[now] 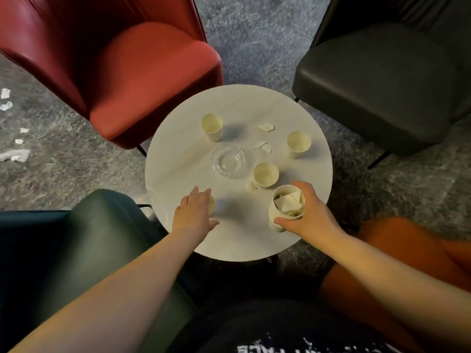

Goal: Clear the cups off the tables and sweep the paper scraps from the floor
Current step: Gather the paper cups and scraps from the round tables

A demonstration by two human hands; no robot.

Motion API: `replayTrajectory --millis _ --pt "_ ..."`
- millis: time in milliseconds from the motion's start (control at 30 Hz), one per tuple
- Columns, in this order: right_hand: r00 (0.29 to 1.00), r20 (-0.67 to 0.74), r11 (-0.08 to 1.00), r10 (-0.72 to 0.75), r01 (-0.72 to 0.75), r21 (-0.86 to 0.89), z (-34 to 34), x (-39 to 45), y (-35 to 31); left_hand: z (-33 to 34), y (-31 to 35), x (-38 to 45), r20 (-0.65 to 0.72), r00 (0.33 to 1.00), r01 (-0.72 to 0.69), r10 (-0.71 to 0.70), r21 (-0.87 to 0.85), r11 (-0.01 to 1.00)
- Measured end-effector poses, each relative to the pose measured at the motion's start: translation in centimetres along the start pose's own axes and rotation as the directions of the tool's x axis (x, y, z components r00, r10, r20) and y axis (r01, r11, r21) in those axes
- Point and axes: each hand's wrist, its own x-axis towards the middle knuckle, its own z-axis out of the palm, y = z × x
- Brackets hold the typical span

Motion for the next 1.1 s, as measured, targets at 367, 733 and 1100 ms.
replayTrajectory --millis 367,733,1100 --pt "0.997 -0.059 0.998 0.053 -0.05 0.046 -1.5 2.3 1.8 -1.6 2.3 1.5 -0.071 0.996 -0.056 0.045 -0.157 0.986" --pt "0.984 -0.152 0.994 0.096 -0.088 0.061 -1.8 3.5 3.1 -5.4 9.7 3.4 -0.417 0.852 -0.462 0.316 -0.318 0.828" --pt "0.958 -0.209 0.977 0.195 -0.169 0.133 -0.3 3.4 4.2 -1.8 12.1 8.6 -0.06 0.873 -0.489 0.485 -0.107 0.866"
